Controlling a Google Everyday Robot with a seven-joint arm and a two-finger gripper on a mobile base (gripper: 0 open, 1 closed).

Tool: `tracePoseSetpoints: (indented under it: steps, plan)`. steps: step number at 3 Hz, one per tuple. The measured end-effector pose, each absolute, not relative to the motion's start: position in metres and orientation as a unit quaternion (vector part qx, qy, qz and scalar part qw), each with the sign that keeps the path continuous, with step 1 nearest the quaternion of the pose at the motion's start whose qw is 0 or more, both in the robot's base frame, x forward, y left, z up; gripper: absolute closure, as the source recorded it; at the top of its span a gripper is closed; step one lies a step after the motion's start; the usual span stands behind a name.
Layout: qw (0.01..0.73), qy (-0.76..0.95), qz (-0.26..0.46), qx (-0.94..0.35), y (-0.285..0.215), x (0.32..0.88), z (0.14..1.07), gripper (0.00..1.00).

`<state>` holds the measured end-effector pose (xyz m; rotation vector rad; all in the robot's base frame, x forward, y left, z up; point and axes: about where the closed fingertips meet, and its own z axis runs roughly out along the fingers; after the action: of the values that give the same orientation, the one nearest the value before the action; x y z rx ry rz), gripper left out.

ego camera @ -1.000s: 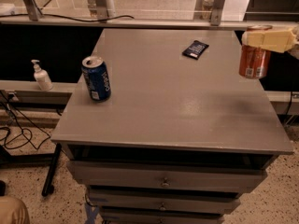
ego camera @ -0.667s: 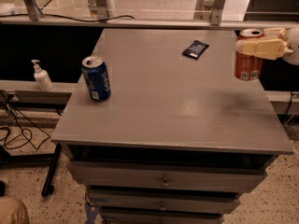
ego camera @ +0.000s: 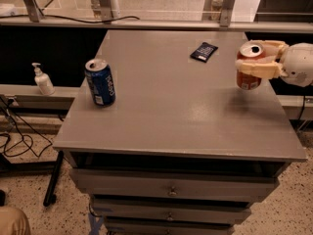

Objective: Place coke can upright

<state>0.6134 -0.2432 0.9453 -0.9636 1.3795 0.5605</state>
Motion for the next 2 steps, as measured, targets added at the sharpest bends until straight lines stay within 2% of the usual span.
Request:
tracePoseSetpoints:
  steps: [2]
  plan:
    - [0.659, 0.588, 0.204, -0.422, -0.2423, 0.6303, 0.9286, 1.0]
